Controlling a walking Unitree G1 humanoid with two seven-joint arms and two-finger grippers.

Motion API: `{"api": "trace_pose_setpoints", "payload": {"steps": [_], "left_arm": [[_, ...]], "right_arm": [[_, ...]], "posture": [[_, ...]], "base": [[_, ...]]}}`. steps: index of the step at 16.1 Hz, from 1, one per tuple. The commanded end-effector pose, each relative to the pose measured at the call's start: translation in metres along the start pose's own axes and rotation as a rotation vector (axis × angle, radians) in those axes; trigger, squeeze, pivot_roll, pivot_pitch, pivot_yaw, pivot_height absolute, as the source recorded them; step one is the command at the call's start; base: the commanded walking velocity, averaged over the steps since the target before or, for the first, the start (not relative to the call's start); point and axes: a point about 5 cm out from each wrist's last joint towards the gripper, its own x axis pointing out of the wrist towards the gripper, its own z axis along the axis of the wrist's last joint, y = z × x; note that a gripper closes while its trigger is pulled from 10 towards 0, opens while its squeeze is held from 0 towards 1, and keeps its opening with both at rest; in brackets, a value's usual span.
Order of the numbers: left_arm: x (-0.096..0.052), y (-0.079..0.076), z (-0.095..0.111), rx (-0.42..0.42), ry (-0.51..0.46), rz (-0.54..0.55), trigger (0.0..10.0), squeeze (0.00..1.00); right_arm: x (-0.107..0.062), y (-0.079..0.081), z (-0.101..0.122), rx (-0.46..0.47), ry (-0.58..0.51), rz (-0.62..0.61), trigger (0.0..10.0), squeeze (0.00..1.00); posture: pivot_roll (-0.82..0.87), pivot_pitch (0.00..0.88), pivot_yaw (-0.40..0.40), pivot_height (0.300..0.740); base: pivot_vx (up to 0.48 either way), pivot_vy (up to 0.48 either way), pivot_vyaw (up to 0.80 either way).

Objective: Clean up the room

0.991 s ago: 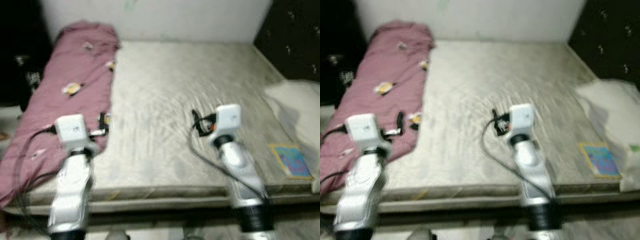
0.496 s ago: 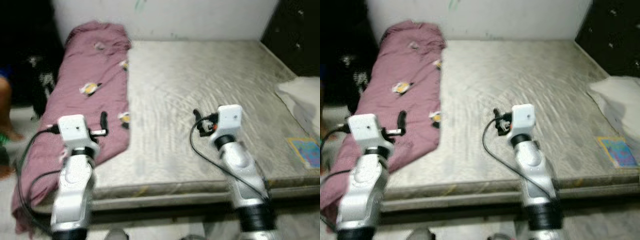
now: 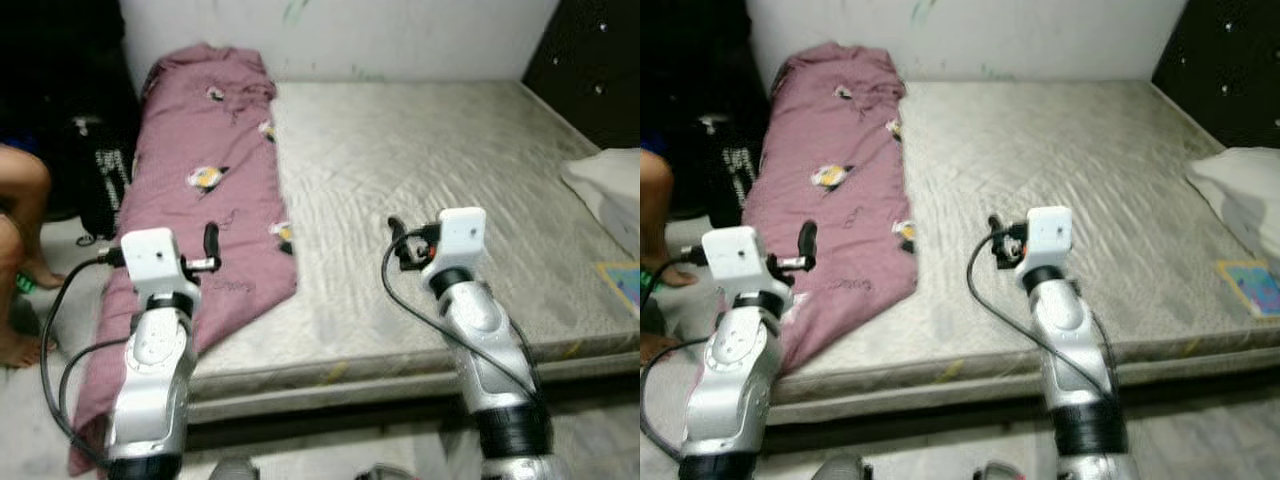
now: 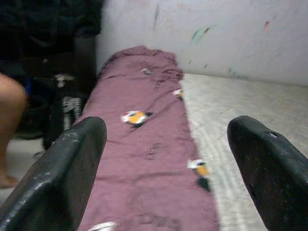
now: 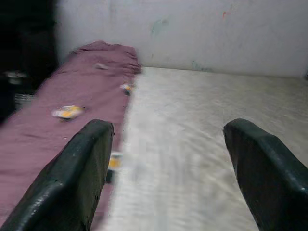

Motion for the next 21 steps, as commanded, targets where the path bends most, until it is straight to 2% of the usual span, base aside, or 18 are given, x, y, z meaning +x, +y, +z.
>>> {"api": "trace_pose_setpoints", "payload": {"steps": [1, 4, 14, 21], "left_arm": [[0.0009, -0.0021, 0.0024, -0.002, -0.004, 0.001, 10.0, 0.00], [0.0010, -0.0027, 0.0027, -0.004, -0.011, -0.004, 10.0, 0.00], [0.0009, 0.0000, 0.0057, -0.003, -0.027, 0.021, 10.0, 0.00], [0.0005, 0.0000, 0.0058, -0.010, -0.023, 0.015, 10.0, 0.00]], "right_arm": [[0.0008, -0.0037, 0.0060, -0.016, -0.023, -0.005, 10.0, 0.00], [0.0009, -0.0036, 0.0053, -0.019, -0.021, -0.005, 10.0, 0.00], [0.0035, -0.0067, 0.0041, -0.014, -0.010, -0.047, 10.0, 0.00], [0.0034, -0.0076, 0.0039, -0.011, -0.009, -0.049, 10.0, 0.00]], "posture": [[0.05, 0.001, -0.037, 0.740], [0.05, 0.000, -0.040, 0.740], [0.04, 0.013, -0.030, 0.740], [0.04, 0.018, -0.031, 0.740]], "base": [[0.000, 0.480, 0.00], [0.000, 0.480, 0.00], [0.000, 0.000, 0.00], [0.000, 0.000, -0.80]]}}
